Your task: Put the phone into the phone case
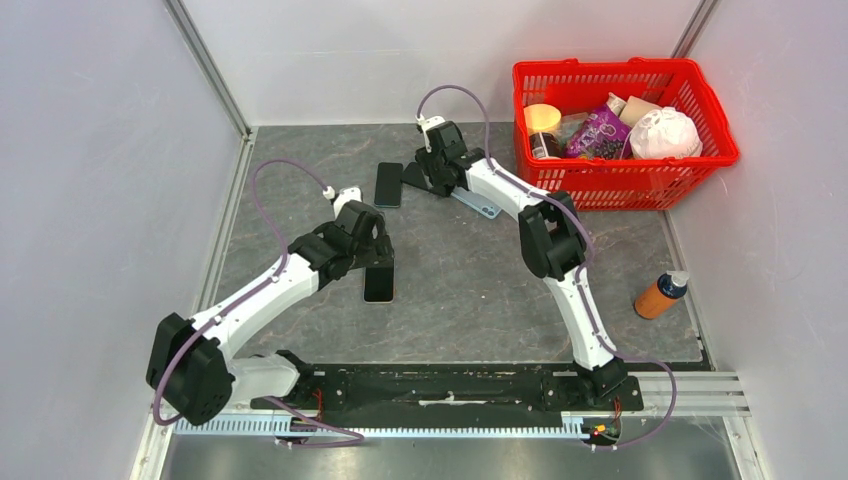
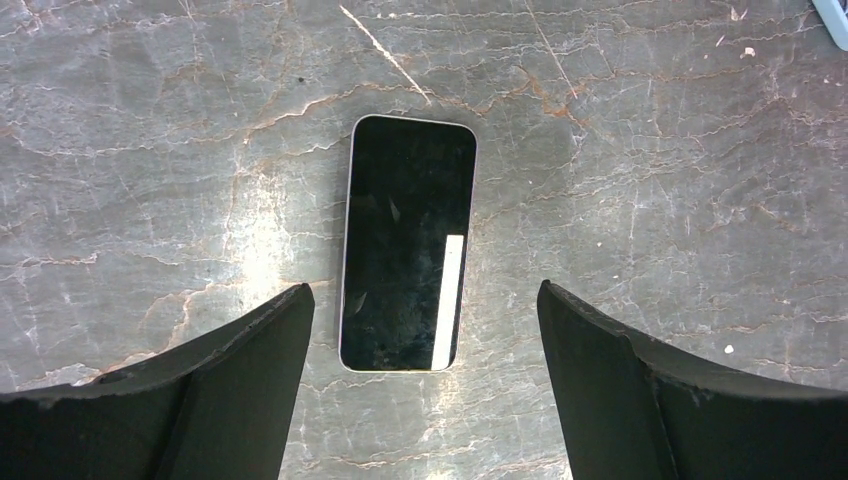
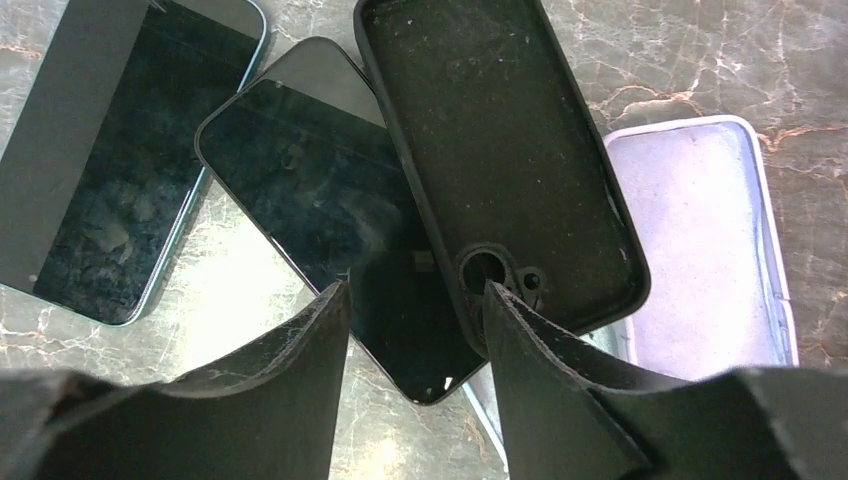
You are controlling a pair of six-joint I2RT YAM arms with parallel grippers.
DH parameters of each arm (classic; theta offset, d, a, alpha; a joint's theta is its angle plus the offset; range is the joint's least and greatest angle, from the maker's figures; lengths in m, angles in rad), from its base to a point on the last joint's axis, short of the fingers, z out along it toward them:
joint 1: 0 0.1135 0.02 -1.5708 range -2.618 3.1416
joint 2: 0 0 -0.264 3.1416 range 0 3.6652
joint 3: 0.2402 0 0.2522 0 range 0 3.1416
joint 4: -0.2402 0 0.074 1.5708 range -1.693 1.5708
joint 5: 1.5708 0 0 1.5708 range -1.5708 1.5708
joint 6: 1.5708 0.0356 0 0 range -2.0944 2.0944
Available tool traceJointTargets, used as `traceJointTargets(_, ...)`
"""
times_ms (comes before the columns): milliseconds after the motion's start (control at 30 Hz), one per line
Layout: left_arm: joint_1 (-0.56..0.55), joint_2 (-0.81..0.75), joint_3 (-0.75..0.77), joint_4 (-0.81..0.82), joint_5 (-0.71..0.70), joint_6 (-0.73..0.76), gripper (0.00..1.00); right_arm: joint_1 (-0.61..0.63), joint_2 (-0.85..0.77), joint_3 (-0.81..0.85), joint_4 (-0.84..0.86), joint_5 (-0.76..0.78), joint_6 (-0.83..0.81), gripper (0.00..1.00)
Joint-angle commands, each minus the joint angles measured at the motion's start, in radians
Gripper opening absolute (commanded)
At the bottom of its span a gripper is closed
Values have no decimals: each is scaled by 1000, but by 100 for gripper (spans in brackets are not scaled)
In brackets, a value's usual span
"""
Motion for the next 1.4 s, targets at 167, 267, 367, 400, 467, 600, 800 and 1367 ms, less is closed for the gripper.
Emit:
traceJointTargets(167, 9, -67, -23, -15, -32, -6, 88, 1, 41, 58, 0, -1, -76, 48)
traceJointTargets(267, 11, -79, -29, -17, -39, -9, 88, 1, 33, 48, -6, -3, -71, 35)
traceJointTargets(367, 14, -89, -30, -22, -43, -13, 88, 1, 13, 33, -9, 5, -61, 18)
traceJointTargets(400, 14, -93, -29, -23, -43, -15, 88, 2, 4, 30, -11, 17, -57, 13)
traceJointTargets(467, 14, -101, -30, -24, -51, -18, 88, 1, -15, 29, -19, 39, -48, 4)
traceJointTargets(600, 17, -118, -33, -26, -68, -34, 88, 5, -84, 21, -48, 54, -21, 0)
traceJointTargets(800, 29, -131, -43, -16, -87, -80, 88, 54, -237, -70, -119, 140, 92, 0)
traceJointTargets(1367, 39, -27, -195, 213, 36, -92, 91, 310, -669, -812, -154, 273, 692, 0)
